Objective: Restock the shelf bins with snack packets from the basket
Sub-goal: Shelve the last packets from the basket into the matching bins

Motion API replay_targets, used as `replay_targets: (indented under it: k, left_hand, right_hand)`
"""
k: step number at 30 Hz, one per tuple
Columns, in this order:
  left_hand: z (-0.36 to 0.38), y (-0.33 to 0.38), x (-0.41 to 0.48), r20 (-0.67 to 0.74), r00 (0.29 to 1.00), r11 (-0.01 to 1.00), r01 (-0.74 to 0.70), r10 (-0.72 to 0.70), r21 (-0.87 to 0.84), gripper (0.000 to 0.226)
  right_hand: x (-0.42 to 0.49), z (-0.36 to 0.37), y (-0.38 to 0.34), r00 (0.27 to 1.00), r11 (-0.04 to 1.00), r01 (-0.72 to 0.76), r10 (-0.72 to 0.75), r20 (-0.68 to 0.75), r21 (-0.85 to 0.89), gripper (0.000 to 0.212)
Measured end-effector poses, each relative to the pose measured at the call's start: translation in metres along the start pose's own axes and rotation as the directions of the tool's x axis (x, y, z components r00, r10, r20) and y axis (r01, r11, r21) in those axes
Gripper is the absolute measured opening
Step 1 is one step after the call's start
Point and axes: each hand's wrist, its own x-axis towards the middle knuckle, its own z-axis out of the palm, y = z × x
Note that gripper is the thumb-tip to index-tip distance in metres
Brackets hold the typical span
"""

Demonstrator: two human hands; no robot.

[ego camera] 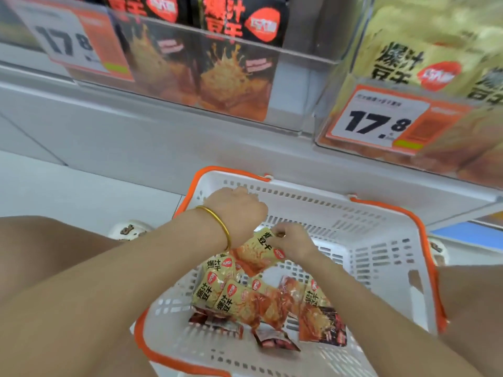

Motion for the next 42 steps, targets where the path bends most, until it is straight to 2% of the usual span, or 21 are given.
replay_targets:
  k: [4,7,9,14,16,20,24,27,29,32,35,38,40,42]
  left_hand:
    - [-0.008,0.015,0.004,0.014,0.999,0.941,0.037,-0.034,-0.337,0.039]
    - [-0.023,0.030,0.006,-0.123,0.992,0.852,-0.032,-0.037,-0.523,0.018]
    - [-0.042,0.043,0.003,-0.223,0.973,0.795,-0.089,-0.059,-0.601,0.027]
    - [-0.095,0.080,0.000,-0.450,0.888,0.652,-0.289,-0.090,-0.701,0.019]
    - [-0.121,0.095,0.002,-0.544,0.833,0.658,-0.355,-0.098,-0.664,0.014]
    - [-0.175,0.123,0.015,-0.697,0.710,0.616,-0.505,-0.101,-0.604,0.013]
    - [-0.224,0.144,0.025,-0.790,0.592,0.581,-0.591,-0.159,-0.559,0.022]
    - [-0.246,0.150,0.037,-0.832,0.523,0.571,-0.633,-0.184,-0.524,0.017]
    - [-0.249,0.151,0.047,-0.838,0.510,0.578,-0.632,-0.192,-0.517,0.017]
    - [-0.241,0.153,0.059,-0.816,0.544,0.581,-0.606,-0.195,-0.543,0.017]
    - [-0.234,0.156,0.066,-0.812,0.554,0.631,-0.568,-0.181,-0.529,0.020]
    - [-0.234,0.157,0.066,-0.854,0.487,0.703,-0.543,-0.182,-0.459,0.028]
    - [-0.235,0.156,0.066,-0.886,0.441,0.775,-0.507,-0.144,-0.378,0.023]
    - [-0.233,0.156,0.068,-0.896,0.428,0.830,-0.454,-0.117,-0.325,0.017]
  right_hand:
    - [-0.047,-0.067,-0.030,0.995,0.990,0.099,-0.097,-0.019,0.103,0.021]
    - [-0.089,-0.103,-0.043,0.978,0.962,0.187,-0.163,-0.131,0.198,0.005]
    - [-0.113,-0.123,-0.043,0.951,0.936,0.250,-0.189,-0.245,0.249,0.007]
    - [-0.169,-0.170,-0.028,0.897,0.861,0.370,-0.232,-0.376,0.350,0.029]
    - [-0.187,-0.188,-0.028,0.827,0.822,0.456,-0.251,-0.503,0.341,0.034]
    - [-0.208,-0.234,-0.032,0.602,0.775,0.602,-0.284,-0.747,0.191,0.046]
    - [-0.218,-0.284,-0.042,0.356,0.774,0.624,-0.399,-0.845,-0.102,0.043]
    - [-0.218,-0.309,-0.047,0.262,0.756,0.619,-0.454,-0.852,-0.212,0.042]
    - [-0.212,-0.317,-0.043,0.262,0.756,0.612,-0.471,-0.842,-0.232,0.042]
    - [-0.199,-0.319,-0.029,0.307,0.772,0.599,-0.465,-0.830,-0.211,0.039]
    - [-0.188,-0.318,-0.012,0.344,0.783,0.592,-0.459,-0.819,-0.190,0.038]
    - [-0.182,-0.314,-0.006,0.359,0.777,0.598,-0.479,-0.801,-0.197,0.049]
    - [-0.179,-0.312,-0.004,0.354,0.794,0.569,-0.472,-0.807,-0.215,0.057]
    - [-0.178,-0.309,-0.001,0.343,0.833,0.521,-0.406,-0.847,-0.188,0.051]
